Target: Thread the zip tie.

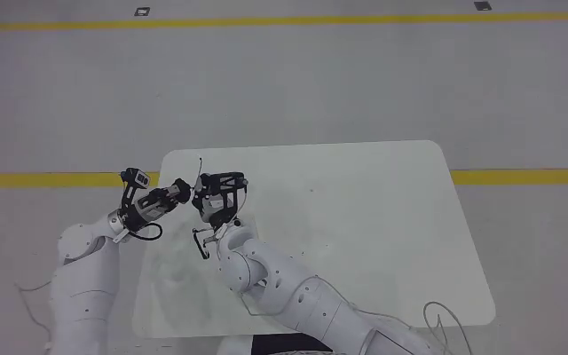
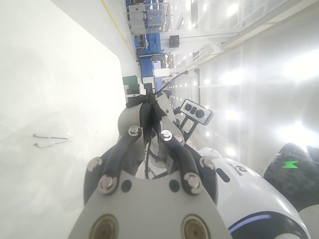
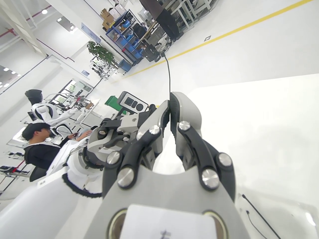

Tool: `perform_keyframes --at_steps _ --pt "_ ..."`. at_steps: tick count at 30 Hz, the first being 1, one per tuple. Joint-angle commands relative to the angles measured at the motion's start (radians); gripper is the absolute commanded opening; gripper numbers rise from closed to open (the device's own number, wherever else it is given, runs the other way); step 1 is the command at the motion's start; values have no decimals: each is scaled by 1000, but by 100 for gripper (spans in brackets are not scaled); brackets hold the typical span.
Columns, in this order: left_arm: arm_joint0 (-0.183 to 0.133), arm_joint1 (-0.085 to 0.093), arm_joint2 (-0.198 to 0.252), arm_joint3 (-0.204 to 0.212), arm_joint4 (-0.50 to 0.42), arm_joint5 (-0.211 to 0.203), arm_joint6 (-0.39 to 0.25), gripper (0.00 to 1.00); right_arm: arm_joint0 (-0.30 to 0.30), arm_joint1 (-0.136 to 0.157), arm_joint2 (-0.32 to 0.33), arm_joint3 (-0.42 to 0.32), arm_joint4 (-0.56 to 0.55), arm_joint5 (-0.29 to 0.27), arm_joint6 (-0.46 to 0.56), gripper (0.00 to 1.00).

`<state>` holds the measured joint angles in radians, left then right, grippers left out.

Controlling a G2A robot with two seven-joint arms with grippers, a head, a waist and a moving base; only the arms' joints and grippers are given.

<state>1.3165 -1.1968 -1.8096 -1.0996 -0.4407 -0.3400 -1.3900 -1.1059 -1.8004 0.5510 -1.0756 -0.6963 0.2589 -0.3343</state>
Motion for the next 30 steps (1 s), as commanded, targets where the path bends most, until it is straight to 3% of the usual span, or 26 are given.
perform_keyframes --at_steps 1,10,21,30 --pt "0 0 0 0 0 0 0 0 0 0 0 2 -1 2 0 0" --pt "0 0 0 0 0 0 0 0 -4 2 6 4 -21 22 9 0" --pt "0 0 0 0 0 0 0 0 -12 6 2 -18 -51 -26 30 0" --pt "0 0 0 0 0 0 0 0 -4 2 -3 -6 -67 4 56 0"
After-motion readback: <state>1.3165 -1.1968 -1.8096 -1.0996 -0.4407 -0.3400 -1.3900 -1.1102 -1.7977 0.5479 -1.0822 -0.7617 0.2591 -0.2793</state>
